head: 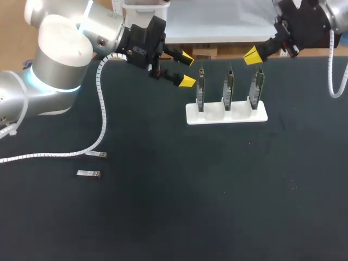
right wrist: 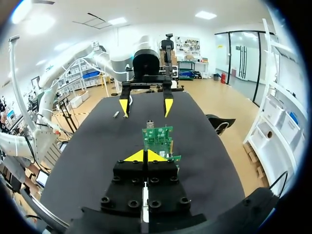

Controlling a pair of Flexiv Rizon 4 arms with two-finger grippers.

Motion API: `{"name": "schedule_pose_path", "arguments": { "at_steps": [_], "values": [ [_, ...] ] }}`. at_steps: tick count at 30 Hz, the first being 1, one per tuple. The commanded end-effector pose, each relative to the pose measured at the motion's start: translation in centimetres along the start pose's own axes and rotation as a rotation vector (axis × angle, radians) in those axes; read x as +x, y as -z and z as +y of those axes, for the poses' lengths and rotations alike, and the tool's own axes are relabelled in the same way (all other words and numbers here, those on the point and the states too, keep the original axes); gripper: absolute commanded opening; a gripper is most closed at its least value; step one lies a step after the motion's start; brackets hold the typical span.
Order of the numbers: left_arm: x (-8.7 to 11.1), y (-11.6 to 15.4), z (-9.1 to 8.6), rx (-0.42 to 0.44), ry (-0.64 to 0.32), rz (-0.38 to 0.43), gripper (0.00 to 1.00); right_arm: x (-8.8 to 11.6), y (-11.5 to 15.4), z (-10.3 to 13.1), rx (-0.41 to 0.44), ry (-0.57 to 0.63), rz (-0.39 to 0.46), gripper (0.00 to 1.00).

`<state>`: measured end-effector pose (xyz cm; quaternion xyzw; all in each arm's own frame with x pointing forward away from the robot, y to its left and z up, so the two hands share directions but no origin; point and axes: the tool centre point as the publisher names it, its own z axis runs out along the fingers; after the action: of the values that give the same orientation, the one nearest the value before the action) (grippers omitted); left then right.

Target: Pick up the optical module with the left hand, and insert it into the network port with the right hand.

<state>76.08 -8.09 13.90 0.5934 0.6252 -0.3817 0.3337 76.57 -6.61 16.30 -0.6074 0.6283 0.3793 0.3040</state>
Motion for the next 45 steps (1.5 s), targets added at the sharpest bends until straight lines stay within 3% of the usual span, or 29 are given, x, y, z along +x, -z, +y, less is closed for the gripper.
{"name": "schedule_pose_path", "arguments": {
  "at_steps": [1,30,31,32,45],
  "values": [
    [-0.1,-0.06,0.17,0.003,0.002,0.005,1.0,0.1,0.03,-0.57,-0.016,0.005,-0.001,0.0],
    [-0.1,-0.06,0.17,0.003,0.002,0.005,1.0,1.0,-0.36,0.05,-0.008,0.011,0.024,0.0],
    [-0.1,-0.06,0.17,0.003,0.002,0.005,1.0,1.04,-0.36,0.12,-0.017,0.002,0.026,0.35],
    [-0.1,-0.06,0.17,0.003,0.002,0.005,1.0,1.05,-0.36,0.17,-0.023,-0.003,0.029,1.0],
    [-0.1,-0.06,0.17,0.003,0.002,0.005,1.0,1.05,-0.36,0.17,-0.023,-0.003,0.029,1.0]
  ]
}}
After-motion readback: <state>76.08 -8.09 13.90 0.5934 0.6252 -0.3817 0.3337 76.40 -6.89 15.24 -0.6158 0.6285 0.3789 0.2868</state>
